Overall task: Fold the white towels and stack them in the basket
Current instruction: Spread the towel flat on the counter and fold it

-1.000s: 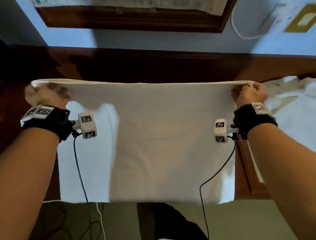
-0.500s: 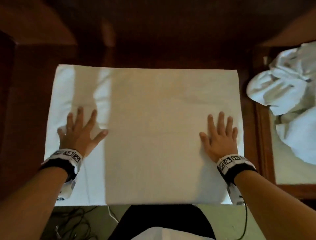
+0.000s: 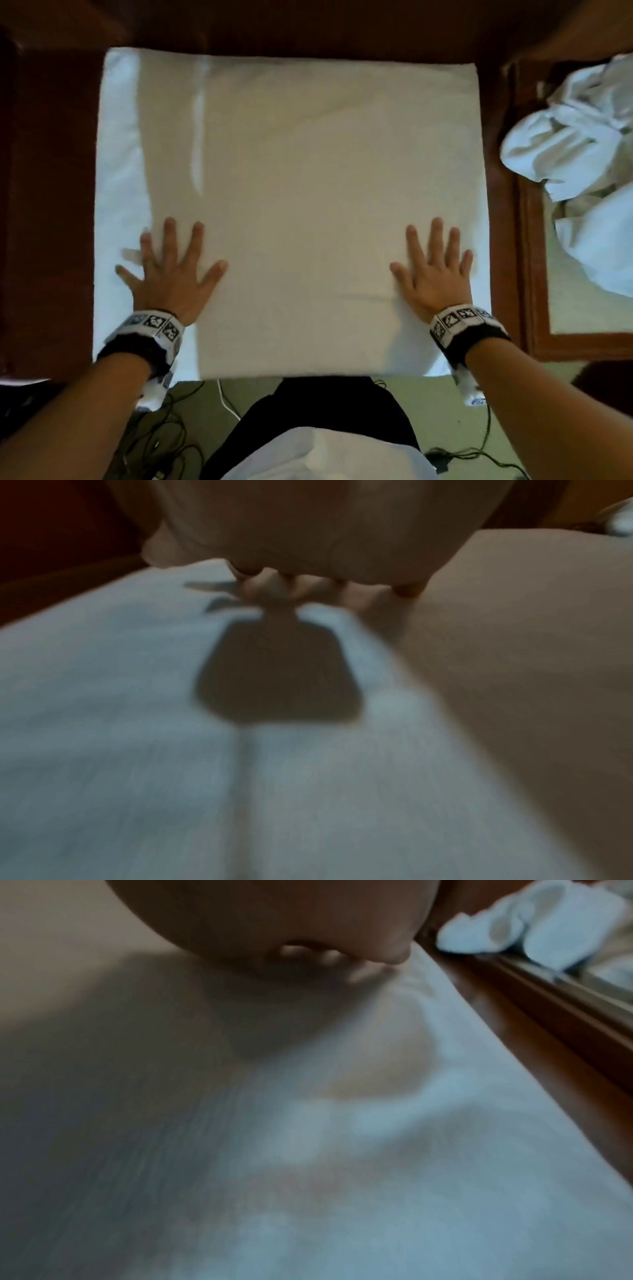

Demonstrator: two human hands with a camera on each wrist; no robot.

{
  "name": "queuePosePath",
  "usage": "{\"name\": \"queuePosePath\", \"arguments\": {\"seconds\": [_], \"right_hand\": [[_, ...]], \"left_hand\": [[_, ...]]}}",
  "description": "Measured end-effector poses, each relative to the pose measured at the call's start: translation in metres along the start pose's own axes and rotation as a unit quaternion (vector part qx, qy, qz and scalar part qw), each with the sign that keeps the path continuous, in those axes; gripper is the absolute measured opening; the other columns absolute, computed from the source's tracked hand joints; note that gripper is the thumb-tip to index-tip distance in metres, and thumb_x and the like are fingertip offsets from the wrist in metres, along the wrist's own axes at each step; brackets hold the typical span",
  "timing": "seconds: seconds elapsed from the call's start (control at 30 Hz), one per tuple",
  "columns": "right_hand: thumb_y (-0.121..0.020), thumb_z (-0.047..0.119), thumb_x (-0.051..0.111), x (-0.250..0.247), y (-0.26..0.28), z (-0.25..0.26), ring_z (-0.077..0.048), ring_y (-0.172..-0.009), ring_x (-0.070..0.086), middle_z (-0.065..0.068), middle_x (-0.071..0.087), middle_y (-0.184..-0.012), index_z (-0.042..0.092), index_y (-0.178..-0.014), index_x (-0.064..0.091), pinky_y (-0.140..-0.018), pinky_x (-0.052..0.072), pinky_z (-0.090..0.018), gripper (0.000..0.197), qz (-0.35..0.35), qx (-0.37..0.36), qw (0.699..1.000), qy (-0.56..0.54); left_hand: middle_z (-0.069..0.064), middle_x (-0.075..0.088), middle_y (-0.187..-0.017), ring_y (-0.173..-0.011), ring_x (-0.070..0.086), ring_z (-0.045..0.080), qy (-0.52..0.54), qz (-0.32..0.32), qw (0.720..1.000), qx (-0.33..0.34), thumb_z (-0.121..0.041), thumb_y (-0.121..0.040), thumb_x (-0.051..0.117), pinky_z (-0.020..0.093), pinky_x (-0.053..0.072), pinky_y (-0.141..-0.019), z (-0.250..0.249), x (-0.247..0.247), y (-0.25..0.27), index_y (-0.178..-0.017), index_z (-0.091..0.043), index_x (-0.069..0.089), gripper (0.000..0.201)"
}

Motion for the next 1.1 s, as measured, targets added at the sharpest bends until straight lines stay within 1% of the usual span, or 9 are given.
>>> {"name": "queuePosePath", "arguments": {"seconds": [0.13,0.3,0.43,0.57,0.67,0.77,0.9,1.03,1.1], "right_hand": [[-0.090,0.073,0.012,-0.011,-0.030,-0.007,-0.039,-0.148,-0.022,-0.003,-0.029,-0.161,0.042,-0.153,-0.015,-0.117,0.001,-0.066,0.075,-0.013,-0.005,1.000,0.004],[-0.096,0.067,0.026,-0.048,-0.086,0.005,-0.038,-0.148,-0.022,-0.003,-0.023,-0.163,0.040,-0.156,-0.006,-0.117,-0.001,-0.066,0.073,-0.053,-0.020,0.998,-0.025],[-0.096,0.066,0.027,-0.037,-0.052,0.013,-0.034,-0.150,-0.019,-0.006,-0.021,-0.164,0.036,-0.157,0.000,-0.118,0.000,-0.064,0.073,-0.055,0.006,0.997,-0.045],[-0.085,0.080,0.013,0.007,0.015,0.006,-0.035,-0.148,-0.024,-0.002,-0.032,-0.160,0.045,-0.153,-0.015,-0.117,0.000,-0.066,0.082,0.001,0.001,0.999,-0.035],[-0.081,0.084,0.014,0.004,0.001,-0.001,-0.037,-0.147,-0.027,-0.001,-0.035,-0.159,0.048,-0.150,-0.020,-0.115,-0.002,-0.069,0.085,0.004,-0.004,1.000,-0.015],[-0.084,0.084,0.019,-0.018,-0.041,0.001,-0.037,-0.147,-0.025,-0.002,-0.030,-0.161,0.048,-0.151,-0.017,-0.115,-0.003,-0.069,0.084,-0.034,-0.008,0.999,-0.014],[-0.089,0.078,0.027,-0.040,-0.070,0.007,-0.035,-0.149,-0.022,-0.002,-0.025,-0.163,0.045,-0.154,-0.008,-0.116,-0.003,-0.067,0.081,-0.039,-0.012,0.999,-0.030],[-0.091,0.076,0.022,-0.016,-0.021,0.011,-0.033,-0.149,-0.020,-0.003,-0.025,-0.163,0.040,-0.156,-0.004,-0.117,0.000,-0.067,0.079,-0.070,-0.017,0.997,-0.027],[-0.088,0.078,0.015,0.013,0.020,0.008,-0.035,-0.148,-0.023,-0.001,-0.031,-0.160,0.041,-0.155,-0.011,-0.116,0.001,-0.068,0.080,-0.038,-0.015,0.999,-0.020]], "left_hand": [[-0.020,-0.046,-0.151,-0.152,-0.018,0.033,0.007,-0.015,1.000,-0.018,-0.091,-0.078,0.011,0.076,0.011,-0.112,0.007,-0.003,-0.018,-0.144,-0.058,-0.027,0.083],[-0.015,-0.026,-0.163,-0.153,-0.014,0.032,0.010,-0.048,0.999,0.008,-0.087,-0.082,0.025,0.076,0.008,-0.112,-0.007,-0.046,-0.075,-0.150,-0.056,-0.014,0.084],[-0.011,-0.022,-0.165,-0.154,-0.014,0.024,0.051,-0.056,0.997,0.031,-0.075,-0.090,0.041,0.069,0.005,-0.117,-0.003,-0.037,-0.048,-0.156,-0.046,-0.005,0.085],[-0.014,-0.039,-0.157,-0.152,-0.022,0.030,0.023,-0.004,0.999,0.023,-0.086,-0.083,0.019,0.072,0.005,-0.115,0.012,0.016,0.009,-0.146,-0.057,-0.026,0.083],[-0.014,-0.044,-0.154,-0.150,-0.024,0.033,0.008,-0.002,1.000,0.017,-0.089,-0.079,0.014,0.075,0.005,-0.114,0.012,0.013,-0.004,-0.137,-0.060,-0.035,0.082],[-0.014,-0.036,-0.159,-0.151,-0.022,0.034,0.004,-0.037,0.999,0.017,-0.089,-0.080,0.018,0.075,0.004,-0.113,0.002,-0.011,-0.039,-0.145,-0.059,-0.025,0.084],[-0.011,-0.024,-0.165,-0.153,-0.016,0.032,0.016,-0.053,0.998,0.029,-0.087,-0.083,0.027,0.072,0.004,-0.115,-0.010,-0.036,-0.063,-0.152,-0.055,-0.011,0.085],[-0.009,-0.025,-0.165,-0.153,-0.017,0.030,0.041,-0.063,0.996,0.042,-0.085,-0.082,0.026,0.068,0.001,-0.118,-0.002,-0.009,-0.021,-0.154,-0.051,-0.009,0.087],[-0.010,-0.032,-0.162,-0.152,-0.020,0.032,0.033,-0.039,0.998,0.033,-0.091,-0.079,0.020,0.071,-0.001,-0.116,0.008,0.023,0.014,-0.151,-0.054,-0.016,0.089]]}}
Point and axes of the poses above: each hand's wrist, its own y-axis away from the middle knuckle, its own x-axis out of the palm, z = x × y, the point moved 3 cm from there along -y, towards the middle knuckle
